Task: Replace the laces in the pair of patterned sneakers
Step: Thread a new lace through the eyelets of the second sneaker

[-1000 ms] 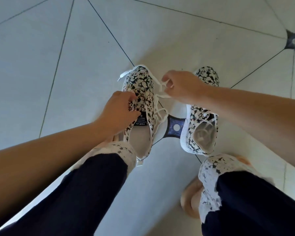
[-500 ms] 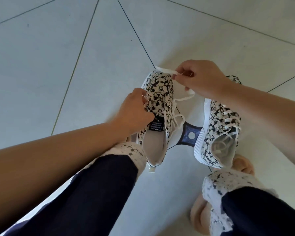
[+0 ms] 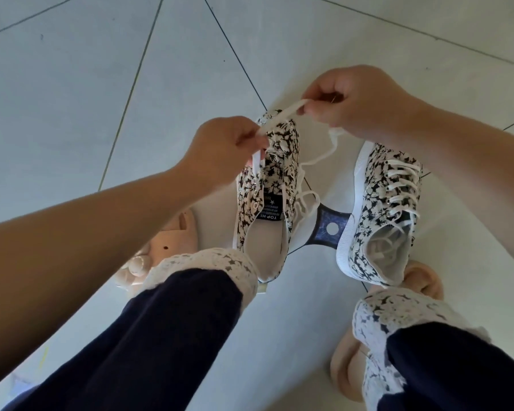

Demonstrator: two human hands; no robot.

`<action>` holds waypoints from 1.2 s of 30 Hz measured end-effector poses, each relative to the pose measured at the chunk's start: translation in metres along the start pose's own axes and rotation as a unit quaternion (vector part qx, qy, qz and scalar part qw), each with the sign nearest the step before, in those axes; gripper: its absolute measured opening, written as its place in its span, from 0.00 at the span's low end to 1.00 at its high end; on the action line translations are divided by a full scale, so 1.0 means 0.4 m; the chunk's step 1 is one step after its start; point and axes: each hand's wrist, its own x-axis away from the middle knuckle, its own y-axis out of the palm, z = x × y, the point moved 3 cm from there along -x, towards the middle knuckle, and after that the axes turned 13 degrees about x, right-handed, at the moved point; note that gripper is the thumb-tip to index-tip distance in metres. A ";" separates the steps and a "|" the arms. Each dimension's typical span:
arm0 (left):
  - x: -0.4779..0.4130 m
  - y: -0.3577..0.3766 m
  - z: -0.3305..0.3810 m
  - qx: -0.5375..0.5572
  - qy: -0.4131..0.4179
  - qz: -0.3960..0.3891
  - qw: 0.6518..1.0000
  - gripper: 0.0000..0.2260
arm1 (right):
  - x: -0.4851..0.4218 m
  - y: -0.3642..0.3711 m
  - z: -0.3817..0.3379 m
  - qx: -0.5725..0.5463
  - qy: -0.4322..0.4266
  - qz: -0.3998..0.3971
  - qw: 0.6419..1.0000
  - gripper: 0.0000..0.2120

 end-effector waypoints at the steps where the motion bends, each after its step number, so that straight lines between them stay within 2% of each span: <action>1: -0.008 -0.009 -0.008 0.032 -0.016 0.011 0.999 0.07 | -0.012 0.001 0.012 0.003 0.010 0.015 1.000 0.07; 3: -0.022 -0.020 -0.023 0.097 -0.056 0.020 0.994 0.06 | -0.036 0.005 0.027 0.000 0.024 0.045 0.999 0.08; 8: -0.041 -0.016 -0.031 0.175 -0.103 -0.012 0.979 0.07 | -0.088 0.014 0.044 0.013 0.027 0.085 0.996 0.09; 11: -0.053 -0.011 -0.043 0.299 -0.160 -0.031 0.940 0.07 | -0.093 0.039 0.053 0.105 0.014 0.106 0.989 0.11; 13: -0.066 -0.014 -0.057 0.350 -0.189 -0.013 0.918 0.05 | -0.081 0.067 0.049 0.105 0.010 0.111 0.988 0.10; 17: -0.071 -0.012 -0.082 0.422 -0.226 0.034 0.877 0.03 | -0.037 0.157 0.020 0.074 -0.007 -0.019 0.997 0.05; 19: -0.062 -0.006 -0.088 0.445 -0.223 0.039 0.866 0.04 | -0.020 0.182 0.011 0.039 0.008 -0.055 0.998 0.05; 22: -0.047 0.000 -0.099 0.441 -0.221 0.055 0.868 0.04 | -0.011 0.196 0.006 -0.030 0.059 -0.078 0.995 0.05; 26: -0.042 -0.002 -0.110 0.405 -0.207 0.088 0.886 0.05 | -0.001 0.219 -0.009 -0.157 0.133 -0.135 0.969 0.06; 32: -0.028 0.006 -0.112 0.375 -0.188 0.079 0.904 0.13 | 0.005 0.227 -0.011 -0.203 0.150 -0.076 0.965 0.02; 36: -0.024 0.005 -0.093 0.317 -0.152 0.083 0.932 0.19 | 0.001 0.211 -0.017 -0.304 0.158 -0.074 0.937 0.07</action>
